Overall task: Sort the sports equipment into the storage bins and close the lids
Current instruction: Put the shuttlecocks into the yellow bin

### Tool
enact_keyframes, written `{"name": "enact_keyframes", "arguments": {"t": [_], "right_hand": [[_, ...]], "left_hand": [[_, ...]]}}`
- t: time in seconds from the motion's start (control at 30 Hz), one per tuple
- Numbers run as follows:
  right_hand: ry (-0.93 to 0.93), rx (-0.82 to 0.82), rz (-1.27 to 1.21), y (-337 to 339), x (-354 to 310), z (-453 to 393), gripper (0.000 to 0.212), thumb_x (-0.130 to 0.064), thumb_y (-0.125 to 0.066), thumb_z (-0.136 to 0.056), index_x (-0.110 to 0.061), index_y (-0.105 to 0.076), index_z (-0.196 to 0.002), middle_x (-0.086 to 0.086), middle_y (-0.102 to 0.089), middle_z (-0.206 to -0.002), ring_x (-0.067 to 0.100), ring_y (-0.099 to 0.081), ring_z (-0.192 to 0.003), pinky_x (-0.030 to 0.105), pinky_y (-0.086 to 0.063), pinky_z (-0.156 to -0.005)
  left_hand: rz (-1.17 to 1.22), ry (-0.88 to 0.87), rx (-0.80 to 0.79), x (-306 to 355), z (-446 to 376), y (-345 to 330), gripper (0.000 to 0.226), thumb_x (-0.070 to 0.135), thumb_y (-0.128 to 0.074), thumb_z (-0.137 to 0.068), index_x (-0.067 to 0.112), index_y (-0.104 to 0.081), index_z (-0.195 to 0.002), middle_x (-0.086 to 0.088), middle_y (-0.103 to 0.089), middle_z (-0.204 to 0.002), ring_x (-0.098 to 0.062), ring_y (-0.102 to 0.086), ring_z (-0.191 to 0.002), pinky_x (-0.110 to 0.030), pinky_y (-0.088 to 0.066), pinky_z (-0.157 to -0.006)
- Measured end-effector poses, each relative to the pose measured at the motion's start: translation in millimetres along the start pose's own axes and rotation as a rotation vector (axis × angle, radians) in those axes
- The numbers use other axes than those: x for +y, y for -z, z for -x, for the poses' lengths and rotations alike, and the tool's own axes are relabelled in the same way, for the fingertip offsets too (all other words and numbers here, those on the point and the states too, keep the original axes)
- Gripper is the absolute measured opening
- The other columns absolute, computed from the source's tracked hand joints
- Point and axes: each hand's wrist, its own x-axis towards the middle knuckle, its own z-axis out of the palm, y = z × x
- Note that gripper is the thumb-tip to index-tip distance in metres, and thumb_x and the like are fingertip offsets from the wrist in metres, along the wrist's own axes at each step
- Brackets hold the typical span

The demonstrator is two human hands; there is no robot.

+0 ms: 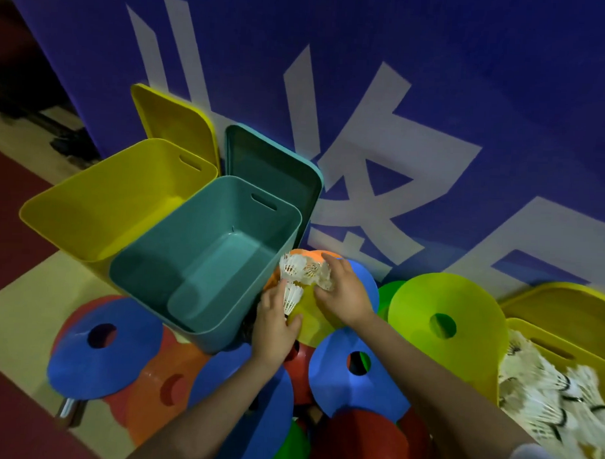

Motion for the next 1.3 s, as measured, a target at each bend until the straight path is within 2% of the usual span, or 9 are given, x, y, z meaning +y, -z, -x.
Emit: {"name": "enact_keyframes", "arguments": {"t": [0.27,0.37,0.47,0.53,0.67,0.87,1.0,1.17,1.3], "right_hand": [[-0.187,0.223,-0.354,55,1,41,0.049,-0.029,-0.069,-0.084,-0.025,-0.054,-0.130,-0.004,-0.060,-0.122,0.011,-0.057,-0.110,0.028,-0.048,-0.093],[-0.177,0.276,-0.366,80,13,76,0.040,-0.025,-0.069,-0.085,-0.022,-0.059,-0.123,-0.006,-0.063,-0.108,0.007,-0.059,-0.097,0.011,-0.045,-0.079],[-0.194,0.336,-0.382,104,30,115,0.037,-0.019,-0.069,-0.085,-0.017,-0.059,-0.121,-0.004,-0.063,-0.109,-0.003,-0.058,-0.094,0.002,-0.040,-0.075],[-0.208,0.386,-0.400,121,44,142,0.038,-0.017,-0.070,-0.086,-0.016,-0.059,-0.122,-0.002,-0.062,-0.110,-0.001,-0.058,-0.095,0.003,-0.041,-0.077],[-0.264,0.501,-0.376,159,72,199,0.035,-0.020,-0.069,-0.086,-0.018,-0.061,-0.120,-0.005,-0.062,-0.111,0.010,-0.057,-0.103,0.005,-0.040,-0.076],[-0.406,0.653,-0.370,211,124,281,0.036,-0.030,-0.068,-0.086,-0.021,-0.061,-0.120,-0.001,-0.063,-0.116,0.014,-0.058,-0.105,0.027,-0.043,-0.085],[-0.494,0.585,-0.270,235,156,333,0.040,-0.038,-0.067,-0.086,-0.023,-0.060,-0.122,-0.003,-0.063,-0.117,0.015,-0.059,-0.106,0.036,-0.048,-0.091],[-0.528,0.388,-0.088,236,176,394,0.027,-0.037,-0.061,-0.089,-0.029,-0.058,-0.114,-0.007,-0.062,-0.107,0.013,-0.057,-0.098,0.032,-0.046,-0.084],[-0.373,0.163,0.182,214,190,417,0.039,-0.052,-0.047,-0.085,-0.027,-0.059,-0.111,-0.009,-0.067,-0.094,0.012,-0.061,-0.087,0.029,-0.043,-0.083]], "left_hand": [[0.105,0.024,-0.038,9,9,14,0.064,0.010,-0.063,-0.085,0.018,-0.038,-0.144,-0.011,-0.043,-0.135,-0.028,-0.050,-0.121,-0.028,-0.041,-0.092],[0.165,-0.036,-0.046,24,28,22,0.060,0.010,-0.061,-0.087,0.017,-0.039,-0.143,-0.010,-0.042,-0.137,-0.025,-0.048,-0.123,-0.025,-0.040,-0.093],[0.231,-0.110,-0.088,52,47,23,0.059,0.010,-0.060,-0.088,0.017,-0.038,-0.142,-0.007,-0.042,-0.136,-0.019,-0.043,-0.126,-0.022,-0.036,-0.099],[0.268,-0.153,-0.142,76,58,17,0.059,0.012,-0.061,-0.088,0.017,-0.039,-0.142,-0.005,-0.044,-0.134,-0.018,-0.043,-0.126,-0.022,-0.036,-0.100],[0.346,-0.251,-0.267,130,89,-11,0.059,0.018,-0.062,-0.084,0.023,-0.042,-0.139,0.004,-0.047,-0.123,-0.019,-0.054,-0.113,-0.042,-0.048,-0.095],[0.381,-0.397,-0.408,200,141,-58,0.058,0.014,-0.062,-0.086,0.026,-0.041,-0.139,0.006,-0.047,-0.120,-0.018,-0.055,-0.109,-0.041,-0.048,-0.093],[0.350,-0.464,-0.528,228,170,-84,0.058,0.019,-0.061,-0.088,0.033,-0.038,-0.139,0.014,-0.043,-0.128,-0.013,-0.050,-0.119,-0.039,-0.046,-0.097],[0.306,-0.508,-0.582,243,192,-112,0.057,0.019,-0.060,-0.090,0.030,-0.036,-0.141,0.014,-0.039,-0.136,-0.005,-0.037,-0.130,-0.030,-0.036,-0.108],[0.289,-0.469,-0.584,250,201,-128,0.059,0.017,-0.059,-0.091,0.033,-0.033,-0.142,0.020,-0.032,-0.135,0.003,-0.031,-0.129,-0.022,-0.030,-0.107]]}}
